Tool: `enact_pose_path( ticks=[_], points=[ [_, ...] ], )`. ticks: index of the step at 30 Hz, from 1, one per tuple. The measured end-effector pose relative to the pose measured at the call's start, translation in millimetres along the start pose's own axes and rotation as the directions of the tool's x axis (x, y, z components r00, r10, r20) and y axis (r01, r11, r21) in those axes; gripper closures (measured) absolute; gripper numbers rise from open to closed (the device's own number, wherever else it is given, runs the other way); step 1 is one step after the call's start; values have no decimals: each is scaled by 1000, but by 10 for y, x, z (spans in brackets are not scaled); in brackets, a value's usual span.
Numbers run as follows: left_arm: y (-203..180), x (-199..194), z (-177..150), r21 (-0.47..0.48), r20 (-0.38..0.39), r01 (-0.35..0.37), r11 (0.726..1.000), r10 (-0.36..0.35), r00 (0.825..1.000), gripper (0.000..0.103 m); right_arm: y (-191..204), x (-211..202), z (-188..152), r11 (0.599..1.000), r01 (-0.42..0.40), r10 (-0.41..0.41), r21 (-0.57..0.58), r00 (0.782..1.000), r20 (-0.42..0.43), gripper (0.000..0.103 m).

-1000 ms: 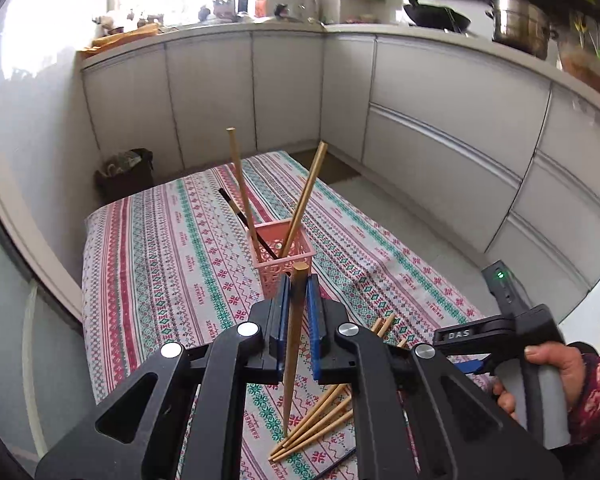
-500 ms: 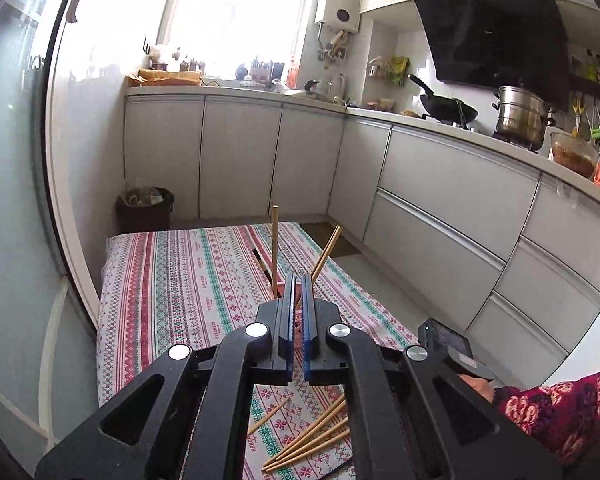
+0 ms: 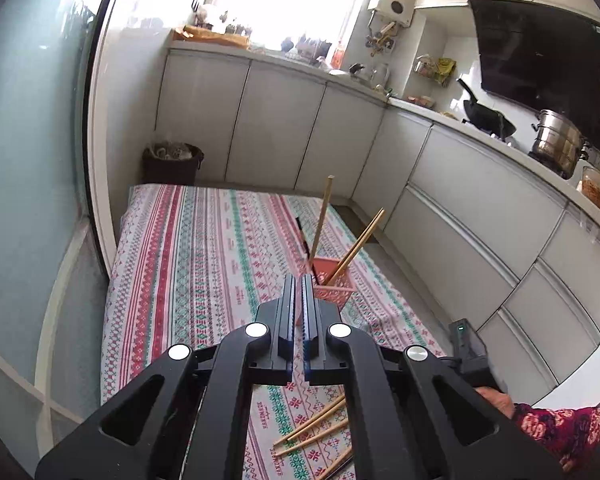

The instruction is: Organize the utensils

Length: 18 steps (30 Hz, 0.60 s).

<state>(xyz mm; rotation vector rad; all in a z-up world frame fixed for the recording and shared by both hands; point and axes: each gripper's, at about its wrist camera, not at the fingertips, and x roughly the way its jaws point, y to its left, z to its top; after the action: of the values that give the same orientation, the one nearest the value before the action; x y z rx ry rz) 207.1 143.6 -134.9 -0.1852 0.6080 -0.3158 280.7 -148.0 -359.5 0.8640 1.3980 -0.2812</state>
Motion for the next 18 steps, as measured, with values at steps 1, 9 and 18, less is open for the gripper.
enact_pose_path(
  ticks=[1, 9, 18],
  points=[
    [16, 100, -27, -3, -47, 2, 1000, -2, 999, 100, -33, -27, -2, 1000, -1, 1, -6, 1000, 2, 91],
    [18, 997, -536, 85, -409, -15, 996, 48, 911, 99, -543, -244, 226, 998, 9, -8, -57, 1000, 8, 92],
    [-221, 1954, -953, 464, -620, 95, 881, 246, 745, 84, -951, -292, 416, 996, -23, 27, -91, 999, 39, 95]
  ],
)
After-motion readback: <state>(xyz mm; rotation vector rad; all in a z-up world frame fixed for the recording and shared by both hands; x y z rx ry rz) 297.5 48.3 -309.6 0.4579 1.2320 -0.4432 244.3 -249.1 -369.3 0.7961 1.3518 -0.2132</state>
